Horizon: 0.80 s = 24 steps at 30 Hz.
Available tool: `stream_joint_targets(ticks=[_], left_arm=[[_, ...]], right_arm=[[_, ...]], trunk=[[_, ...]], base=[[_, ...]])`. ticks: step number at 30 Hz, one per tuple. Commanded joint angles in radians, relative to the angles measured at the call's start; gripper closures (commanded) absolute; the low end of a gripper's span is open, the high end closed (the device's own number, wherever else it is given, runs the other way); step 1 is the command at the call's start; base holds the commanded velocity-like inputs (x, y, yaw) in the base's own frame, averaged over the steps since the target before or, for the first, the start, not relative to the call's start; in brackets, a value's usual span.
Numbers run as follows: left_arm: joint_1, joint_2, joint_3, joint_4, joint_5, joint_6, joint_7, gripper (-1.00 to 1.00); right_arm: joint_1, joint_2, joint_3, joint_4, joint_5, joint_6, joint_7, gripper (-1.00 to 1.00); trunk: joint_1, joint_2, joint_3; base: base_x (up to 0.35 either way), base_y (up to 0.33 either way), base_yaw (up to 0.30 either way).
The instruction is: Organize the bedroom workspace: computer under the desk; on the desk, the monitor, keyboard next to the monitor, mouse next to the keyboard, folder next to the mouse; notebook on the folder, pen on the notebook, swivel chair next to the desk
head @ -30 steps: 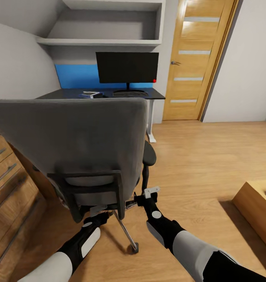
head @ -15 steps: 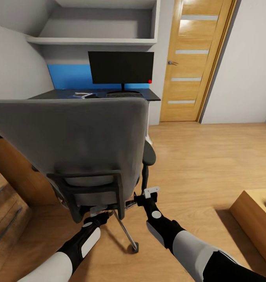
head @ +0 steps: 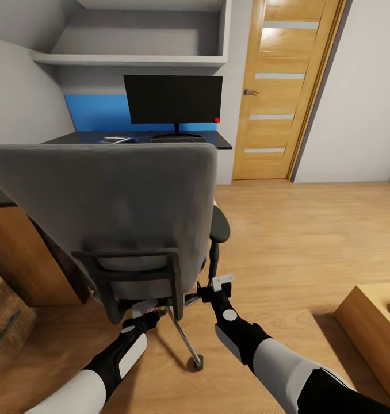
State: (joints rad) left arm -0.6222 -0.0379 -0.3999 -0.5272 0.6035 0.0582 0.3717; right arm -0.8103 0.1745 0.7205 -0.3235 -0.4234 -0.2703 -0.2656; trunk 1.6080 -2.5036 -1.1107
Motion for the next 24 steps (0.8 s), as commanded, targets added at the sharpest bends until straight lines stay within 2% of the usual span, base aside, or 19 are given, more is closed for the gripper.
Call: stream_joint_targets(ticks=[1,16,24], left_arm=[[-0.001,0.001,-0.007,-0.002,0.006,0.004,0.009,-1.0],[-0.001,0.001,-0.007,-0.001,0.006,0.004,0.009,-1.0],[-0.001,0.001,-0.007,-0.002,0.006,0.003,0.009,-1.0]], right_arm=[[-0.001,0.0,0.008,0.001,-0.009,-0.005,-0.006,-1.0],[-0.001,0.0,0.008,0.002,-0.01,-0.004,-0.006,-1.0],[-0.001,0.0,0.008,0.002,-0.011,-0.004,-0.006,-1.0]], trunk=[[0.0,0.0,-0.001],[0.0,0.0,-0.001],[0.0,0.0,-0.001]], base=[[-0.088,-0.002,0.0],[-0.029,0.0,0.0],[-0.205,0.0,0.0]])
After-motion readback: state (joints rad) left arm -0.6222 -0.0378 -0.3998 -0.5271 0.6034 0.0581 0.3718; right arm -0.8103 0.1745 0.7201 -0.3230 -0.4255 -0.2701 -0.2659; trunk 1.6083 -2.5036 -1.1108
